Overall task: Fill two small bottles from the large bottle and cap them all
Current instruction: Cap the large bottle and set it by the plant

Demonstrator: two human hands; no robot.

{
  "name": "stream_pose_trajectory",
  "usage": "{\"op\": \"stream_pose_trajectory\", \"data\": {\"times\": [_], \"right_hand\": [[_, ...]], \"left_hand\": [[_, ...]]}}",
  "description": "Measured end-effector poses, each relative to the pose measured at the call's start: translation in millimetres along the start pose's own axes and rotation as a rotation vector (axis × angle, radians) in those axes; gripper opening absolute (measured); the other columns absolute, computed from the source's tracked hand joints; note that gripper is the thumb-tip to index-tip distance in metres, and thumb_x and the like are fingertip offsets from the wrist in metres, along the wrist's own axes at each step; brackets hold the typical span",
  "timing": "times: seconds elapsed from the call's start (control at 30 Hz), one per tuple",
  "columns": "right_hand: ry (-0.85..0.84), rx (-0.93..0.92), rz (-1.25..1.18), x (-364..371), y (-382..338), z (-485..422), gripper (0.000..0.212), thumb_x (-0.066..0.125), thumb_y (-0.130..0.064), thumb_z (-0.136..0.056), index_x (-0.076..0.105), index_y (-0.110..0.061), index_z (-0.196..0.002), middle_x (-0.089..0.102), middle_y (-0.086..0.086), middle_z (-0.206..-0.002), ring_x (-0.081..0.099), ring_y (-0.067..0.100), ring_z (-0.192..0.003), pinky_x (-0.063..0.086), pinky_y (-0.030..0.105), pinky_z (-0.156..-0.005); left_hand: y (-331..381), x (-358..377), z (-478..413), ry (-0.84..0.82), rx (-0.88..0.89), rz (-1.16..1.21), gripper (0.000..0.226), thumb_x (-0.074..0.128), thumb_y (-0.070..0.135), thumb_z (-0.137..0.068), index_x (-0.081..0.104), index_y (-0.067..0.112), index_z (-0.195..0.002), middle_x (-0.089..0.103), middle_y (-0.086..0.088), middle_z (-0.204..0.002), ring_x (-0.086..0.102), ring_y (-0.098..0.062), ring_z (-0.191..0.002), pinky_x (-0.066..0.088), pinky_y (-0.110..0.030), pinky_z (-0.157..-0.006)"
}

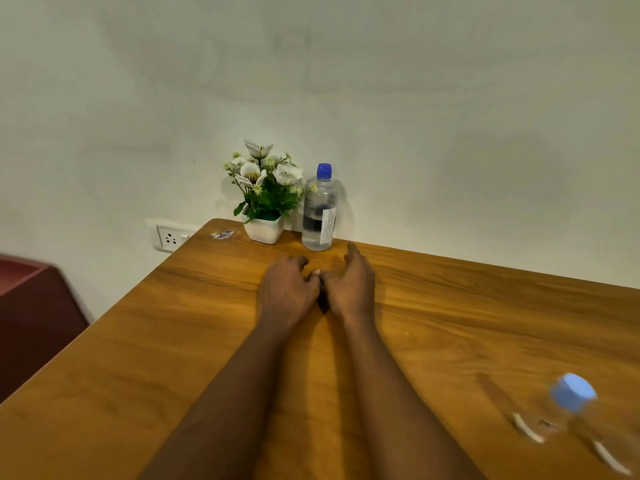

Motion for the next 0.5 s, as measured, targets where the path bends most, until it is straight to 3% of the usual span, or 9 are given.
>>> {"op": "stream_pose_trajectory", "data": {"times": [0.17, 0.4, 0.5], "right_hand": [[-0.019, -0.007, -0.017, -32, 2, 51, 0.067, 0.069, -0.017, -0.088, 0.039, -0.015, -0.147, 0.051, 0.008, -0.144, 0.049, 0.021, -0.131, 0.045, 0.038, -0.106], [-0.032, -0.020, -0.108, -88, 13, 129, 0.047, 0.067, -0.013, -0.089, 0.055, -0.010, -0.135, 0.063, 0.007, -0.130, 0.061, 0.015, -0.113, 0.048, 0.020, -0.091], [-0.028, -0.025, -0.118, -112, 20, 157, 0.041, 0.067, -0.013, -0.089, 0.060, -0.008, -0.129, 0.067, 0.007, -0.124, 0.063, 0.011, -0.102, 0.048, 0.019, -0.086]], "left_hand": [[21, -10, 56, -0.001, 0.018, 0.043, 0.039, 0.058, 0.029, -0.093, 0.061, 0.011, -0.126, 0.064, -0.008, -0.122, 0.059, -0.020, -0.110, 0.047, -0.037, -0.097], [59, -20, 149, 0.017, 0.025, 0.162, 0.033, 0.057, 0.020, -0.092, 0.064, 0.009, -0.122, 0.065, -0.008, -0.120, 0.060, -0.021, -0.109, 0.048, -0.035, -0.096], [74, -23, 185, 0.019, 0.028, 0.200, 0.031, 0.057, 0.019, -0.092, 0.066, 0.008, -0.119, 0.066, -0.009, -0.117, 0.060, -0.021, -0.108, 0.048, -0.035, -0.094]]}}
Point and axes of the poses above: each hand's wrist, its own z-axis away from the middle knuckle, its own x-axis out of the palm, y = z × x, the point moved 3 cm from there along -z, towards the middle knuckle
